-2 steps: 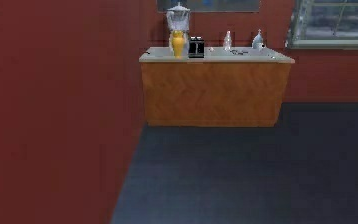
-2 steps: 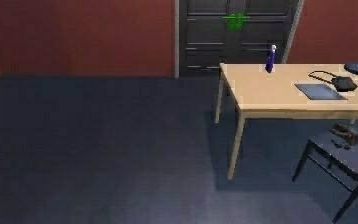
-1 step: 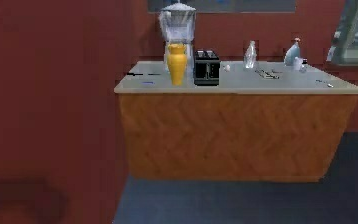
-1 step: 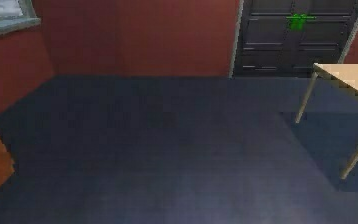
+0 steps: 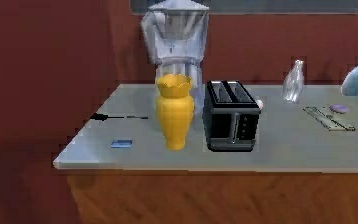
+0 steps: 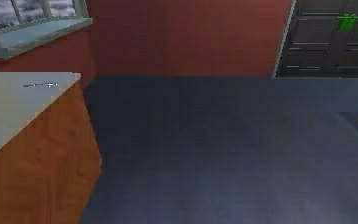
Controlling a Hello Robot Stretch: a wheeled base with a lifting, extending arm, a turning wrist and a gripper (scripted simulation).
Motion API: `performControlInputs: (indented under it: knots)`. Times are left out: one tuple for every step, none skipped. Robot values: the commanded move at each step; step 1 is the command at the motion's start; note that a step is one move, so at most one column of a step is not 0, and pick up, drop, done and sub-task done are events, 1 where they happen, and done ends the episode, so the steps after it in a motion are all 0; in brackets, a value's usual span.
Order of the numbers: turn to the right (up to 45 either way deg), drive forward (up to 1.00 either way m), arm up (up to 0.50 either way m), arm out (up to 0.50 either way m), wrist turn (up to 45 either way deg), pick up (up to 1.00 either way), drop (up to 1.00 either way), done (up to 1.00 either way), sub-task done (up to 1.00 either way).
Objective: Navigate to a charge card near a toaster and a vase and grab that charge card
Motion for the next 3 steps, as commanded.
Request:
performControlInputs:
  knots:
    - [45.0, 0.0, 0.0, 0.0, 0.0, 0.0, 0.0, 0.0, 0.0]
    - [45.0, 0.0, 0.0, 0.0, 0.0, 0.0, 0.0, 0.0, 0.0]
    - [3.0, 0.0, 0.0, 0.0, 0.0, 0.0, 0.0, 0.0, 0.0]
